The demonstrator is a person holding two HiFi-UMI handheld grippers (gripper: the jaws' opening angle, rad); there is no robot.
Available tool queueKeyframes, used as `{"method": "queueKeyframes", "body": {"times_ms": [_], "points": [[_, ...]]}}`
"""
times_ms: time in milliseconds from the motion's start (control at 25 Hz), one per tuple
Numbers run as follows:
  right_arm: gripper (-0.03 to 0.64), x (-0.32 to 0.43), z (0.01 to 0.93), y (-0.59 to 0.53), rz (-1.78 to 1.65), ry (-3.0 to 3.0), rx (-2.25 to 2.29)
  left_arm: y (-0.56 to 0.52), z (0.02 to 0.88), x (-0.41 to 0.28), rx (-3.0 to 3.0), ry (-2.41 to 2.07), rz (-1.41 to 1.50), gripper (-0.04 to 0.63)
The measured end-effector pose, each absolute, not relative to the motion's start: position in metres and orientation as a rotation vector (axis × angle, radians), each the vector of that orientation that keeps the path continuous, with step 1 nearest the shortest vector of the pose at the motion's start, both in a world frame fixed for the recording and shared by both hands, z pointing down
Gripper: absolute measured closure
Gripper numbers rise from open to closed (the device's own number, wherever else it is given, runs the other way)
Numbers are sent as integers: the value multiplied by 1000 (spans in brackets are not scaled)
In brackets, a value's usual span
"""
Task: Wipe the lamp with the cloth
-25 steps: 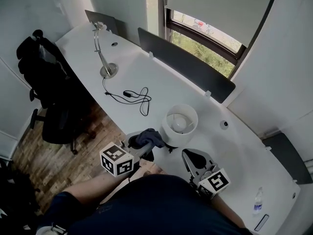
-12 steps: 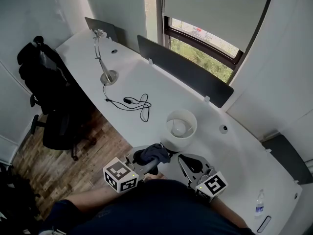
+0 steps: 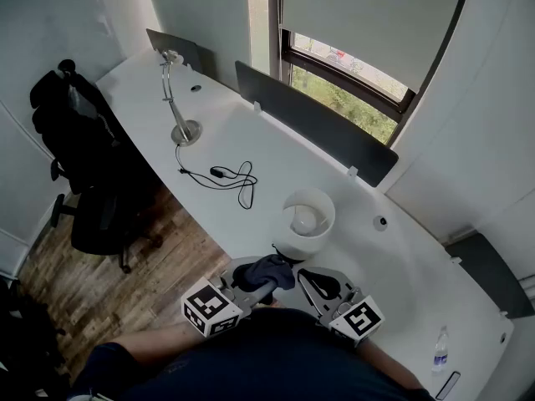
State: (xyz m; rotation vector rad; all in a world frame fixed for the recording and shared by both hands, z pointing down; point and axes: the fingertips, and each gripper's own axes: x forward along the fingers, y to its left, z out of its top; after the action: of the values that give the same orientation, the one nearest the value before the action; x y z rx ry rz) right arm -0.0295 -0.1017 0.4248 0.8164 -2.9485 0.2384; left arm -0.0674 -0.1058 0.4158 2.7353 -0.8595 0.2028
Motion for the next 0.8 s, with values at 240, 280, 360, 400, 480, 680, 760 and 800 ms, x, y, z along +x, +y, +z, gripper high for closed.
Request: {"method": "queueKeyframes", "body": {"times_ms": [240, 280, 360, 400, 480, 680, 760, 800], "points": [[606, -27, 426, -102, 238, -2950, 811, -106, 416, -64, 2730, -867, 197, 463], [606, -26, 426, -102, 239, -2951, 811, -106, 416, -64, 2729, -868, 198, 463], [606, -24, 426, -103, 244, -2950, 811, -106, 417, -63, 2727, -870, 201, 463], [606, -24, 426, -104, 244, -2950, 811, -107, 417, -63, 2727, -871, 204, 463], [606, -23, 425, -105, 242, -2953, 811, -106, 419, -63, 2724, -871, 212, 463], [606, -20, 425, -105, 244, -2954, 810, -106, 420, -60, 2721, -874, 217, 463], [606, -19, 425, -105, 244, -2954, 808, -106, 418, -59, 2720, -876, 211, 463], [606, -19, 425, -105, 244, -2954, 807, -107, 418, -58, 2721, -878, 208, 462]]}}
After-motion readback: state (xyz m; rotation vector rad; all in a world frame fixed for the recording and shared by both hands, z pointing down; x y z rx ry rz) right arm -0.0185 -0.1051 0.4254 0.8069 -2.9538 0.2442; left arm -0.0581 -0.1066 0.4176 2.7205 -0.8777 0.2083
